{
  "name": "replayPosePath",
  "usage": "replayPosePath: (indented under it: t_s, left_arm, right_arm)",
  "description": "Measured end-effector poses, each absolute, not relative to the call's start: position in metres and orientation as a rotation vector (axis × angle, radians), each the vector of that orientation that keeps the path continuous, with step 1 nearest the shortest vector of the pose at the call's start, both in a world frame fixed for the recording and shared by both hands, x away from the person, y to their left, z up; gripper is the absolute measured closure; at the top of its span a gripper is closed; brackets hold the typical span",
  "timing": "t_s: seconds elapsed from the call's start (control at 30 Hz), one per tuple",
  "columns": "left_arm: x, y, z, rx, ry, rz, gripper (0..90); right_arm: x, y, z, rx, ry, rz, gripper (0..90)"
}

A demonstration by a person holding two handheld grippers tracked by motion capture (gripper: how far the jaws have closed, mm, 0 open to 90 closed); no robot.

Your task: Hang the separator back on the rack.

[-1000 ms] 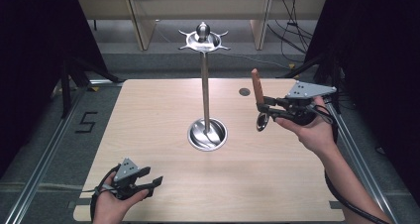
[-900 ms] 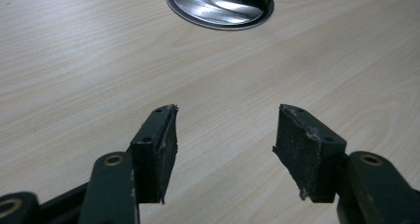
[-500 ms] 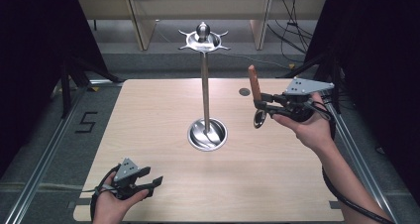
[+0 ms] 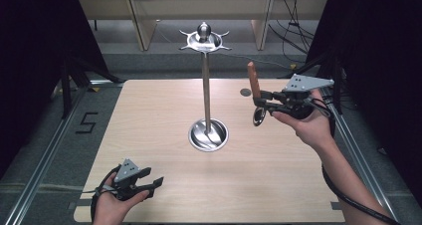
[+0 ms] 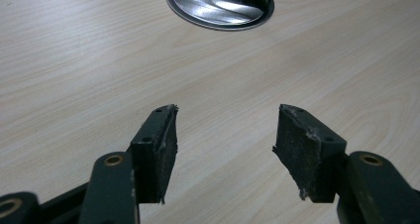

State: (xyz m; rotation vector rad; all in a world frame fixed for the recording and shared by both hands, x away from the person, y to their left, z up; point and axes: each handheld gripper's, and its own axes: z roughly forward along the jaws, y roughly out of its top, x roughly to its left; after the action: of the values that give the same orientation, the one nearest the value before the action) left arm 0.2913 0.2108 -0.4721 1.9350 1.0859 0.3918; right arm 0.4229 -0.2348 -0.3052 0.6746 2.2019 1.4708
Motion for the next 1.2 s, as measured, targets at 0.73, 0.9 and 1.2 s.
replayPosePath:
  t_s: [0.73,0.9,1.2]
  left_arm:
    - [0.291,0.211,-0.472,1.932,1.091,0.396,40.4]
    - [0.291,0.211,-0.472,1.937,1.088,0.398,40.4]
    - [0.291,0.211,-0.472,1.934,1.085,0.396,40.4]
  right_arm:
    - [0.430,-0.226,-0.294,0.638,2.204,1.489,69.6]
    - [0.431,-0.226,-0.289,0.638,2.200,1.484,69.6]
    - [0.435,-0.221,-0.284,0.623,2.203,1.503,69.6]
